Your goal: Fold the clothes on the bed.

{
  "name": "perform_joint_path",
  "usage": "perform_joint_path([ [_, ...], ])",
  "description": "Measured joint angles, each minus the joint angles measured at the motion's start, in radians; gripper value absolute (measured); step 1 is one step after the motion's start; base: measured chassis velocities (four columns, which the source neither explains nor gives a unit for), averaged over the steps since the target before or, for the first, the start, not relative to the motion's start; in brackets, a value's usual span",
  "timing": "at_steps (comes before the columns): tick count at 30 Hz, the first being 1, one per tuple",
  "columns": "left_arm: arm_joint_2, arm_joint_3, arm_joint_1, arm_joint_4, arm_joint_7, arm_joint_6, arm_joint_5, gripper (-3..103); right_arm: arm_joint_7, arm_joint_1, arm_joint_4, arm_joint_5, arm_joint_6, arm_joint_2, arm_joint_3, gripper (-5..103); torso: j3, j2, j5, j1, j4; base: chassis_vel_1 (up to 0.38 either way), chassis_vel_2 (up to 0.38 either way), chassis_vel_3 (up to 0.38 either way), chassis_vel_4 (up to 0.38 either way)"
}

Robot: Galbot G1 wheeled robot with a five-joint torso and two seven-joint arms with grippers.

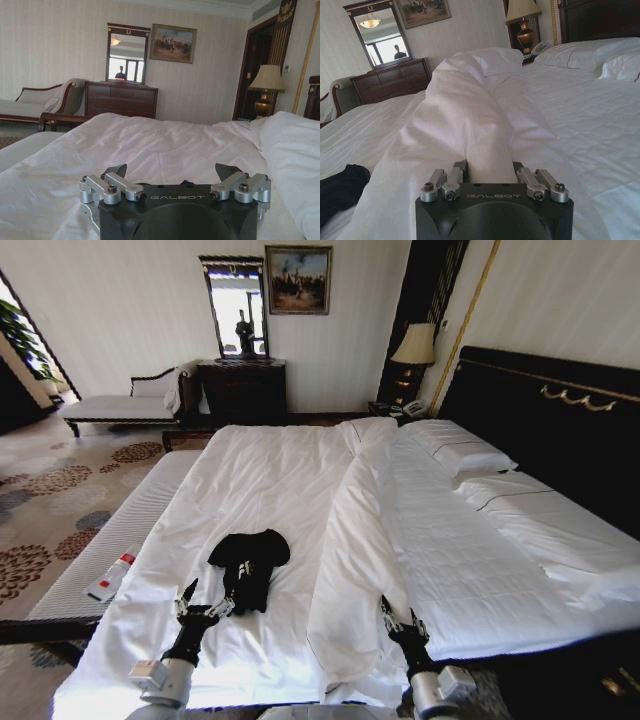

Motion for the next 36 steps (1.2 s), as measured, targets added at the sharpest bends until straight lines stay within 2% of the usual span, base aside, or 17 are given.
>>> perform_joint_path([
  [1, 0.001, -0.002, -0.001, 0.001, 0.001, 0.000, -0.001, 99, 0.000, 0.000, 0.000, -0.001, 0.000, 0.001, -0.001, 44, 0.000, 0.000, 0.0000, 0.000, 0.0000, 0.000, 0.000, 0.000, 0.000],
  [2, 0.003, -0.008, -0.005, 0.002, 0.002, 0.000, -0.007, 99, 0.000, 0.000, 0.001, -0.002, -0.001, 0.002, -0.001, 33, 0.000, 0.000, 0.0000, 0.000, 0.0000, 0.000, 0.000, 0.000, 0.000],
  [3, 0.003, -0.008, -0.007, 0.002, 0.002, 0.001, -0.009, 99, 0.000, -0.001, 0.002, -0.003, -0.001, 0.002, -0.001, 33, 0.000, 0.000, 0.0000, 0.000, -0.0001, 0.000, 0.000, 0.000, 0.000],
  [8, -0.002, -0.004, -0.011, -0.004, 0.002, 0.005, -0.009, 99, 0.002, -0.001, 0.009, -0.002, -0.001, -0.004, 0.004, 12, 0.000, 0.000, 0.0002, 0.000, 0.0000, 0.000, 0.000, 0.000, 0.000],
  [9, -0.003, -0.004, -0.010, -0.005, 0.002, 0.005, -0.008, 99, 0.002, -0.001, 0.009, -0.002, -0.002, -0.004, 0.004, 12, 0.000, 0.000, 0.0001, 0.000, 0.0000, 0.000, 0.000, 0.000, 0.000],
  [10, -0.003, -0.004, -0.010, -0.006, 0.002, 0.005, -0.008, 99, 0.002, -0.001, 0.010, -0.002, -0.002, -0.004, 0.004, 6, 0.000, 0.000, 0.0002, 0.000, 0.0000, 0.000, 0.000, 0.000, 0.000],
  [12, -0.003, -0.005, -0.009, -0.007, 0.002, 0.005, -0.008, 99, 0.003, -0.001, 0.011, -0.002, -0.002, -0.004, 0.003, 6, 0.000, 0.000, 0.0001, 0.000, 0.0000, 0.000, 0.000, 0.000, 0.000],
  [13, -0.003, -0.011, -0.006, -0.008, 0.002, 0.005, -0.008, 99, 0.003, -0.001, 0.011, -0.004, -0.003, -0.001, 0.001, 2, 0.000, 0.000, 0.0001, 0.000, 0.0000, 0.000, 0.000, 0.000, 0.000],
  [23, -0.007, -0.024, 0.001, -0.012, 0.004, 0.005, -0.009, 99, 0.018, 0.004, 0.021, -0.021, 0.006, 0.001, 0.010, 2, 0.000, 0.000, 0.0002, 0.000, 0.0000, 0.000, 0.000, 0.000, 0.000],
  [28, -0.011, -0.023, 0.003, -0.012, 0.004, 0.001, -0.004, 99, 0.073, 0.019, 0.037, -0.005, 0.024, 0.007, 0.051, 2, 0.000, 0.000, 0.0003, 0.000, 0.0000, 0.000, 0.000, 0.000, 0.000],
  [32, -0.011, -0.033, 0.003, -0.012, 0.005, 0.000, -0.009, 100, 0.092, 0.026, 0.062, 0.036, 0.035, 0.009, 0.135, 2, 0.000, 0.000, 0.0003, 0.000, 0.0001, 0.000, 0.000, 0.000, 0.000],
  [36, -0.009, -0.035, 0.004, -0.009, 0.006, -0.002, -0.011, 100, 0.106, 0.055, 0.077, 0.049, 0.045, 0.009, 0.291, 2, 0.000, 0.000, 0.0001, 0.000, 0.0000, 0.000, 0.000, 0.000, 0.000],
])
